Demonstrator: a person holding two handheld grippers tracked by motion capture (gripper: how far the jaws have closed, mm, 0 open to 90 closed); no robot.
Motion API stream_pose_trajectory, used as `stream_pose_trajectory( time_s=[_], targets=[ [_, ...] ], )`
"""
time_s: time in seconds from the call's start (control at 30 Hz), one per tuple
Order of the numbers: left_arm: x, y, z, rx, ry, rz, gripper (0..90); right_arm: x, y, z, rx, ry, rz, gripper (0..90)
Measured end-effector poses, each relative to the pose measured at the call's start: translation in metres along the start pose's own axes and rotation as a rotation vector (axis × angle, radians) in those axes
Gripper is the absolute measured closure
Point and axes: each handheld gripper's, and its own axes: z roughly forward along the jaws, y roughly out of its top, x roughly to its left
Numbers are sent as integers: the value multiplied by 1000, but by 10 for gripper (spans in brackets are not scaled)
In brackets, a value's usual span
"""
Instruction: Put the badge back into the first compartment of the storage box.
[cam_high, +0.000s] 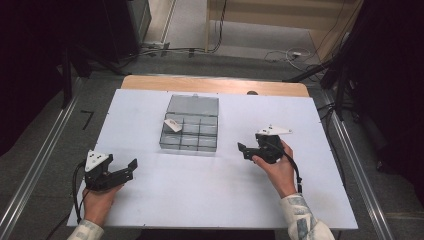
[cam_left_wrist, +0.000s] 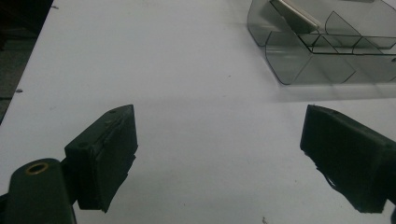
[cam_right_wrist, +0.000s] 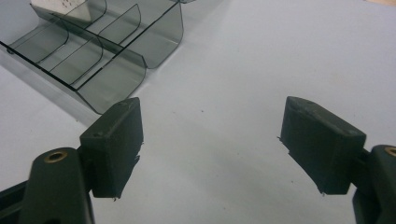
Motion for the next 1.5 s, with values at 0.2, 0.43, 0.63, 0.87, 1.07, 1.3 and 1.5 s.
stream_pose_trajectory(
  time_s=[0.2,0.43,0.63,0.87,1.07,1.3,1.5],
  targets=[
    [0,0,0,-1,0,0,112,-5,-4,-6,-3,-12,-1,195],
    [0,0,0,-3,-1,-2,112,-9,-9,-13,-11,-20,1,194],
    [0,0,-1,-3,-3,1,112,-14,-13,-18,-9,-32,9,195],
    [0,0,-1,-4,-4,-1,112,-19,-18,-26,-15,-34,22,195],
    [0,1,-2,-5,-9,1,112,-23,-24,-30,-15,-41,28,194],
    [-1,1,-2,-7,-12,-3,112,-28,-31,-36,-15,-51,43,189],
    [-1,1,-2,-6,-12,-1,112,-31,-36,-41,-10,-62,46,182]
  ],
)
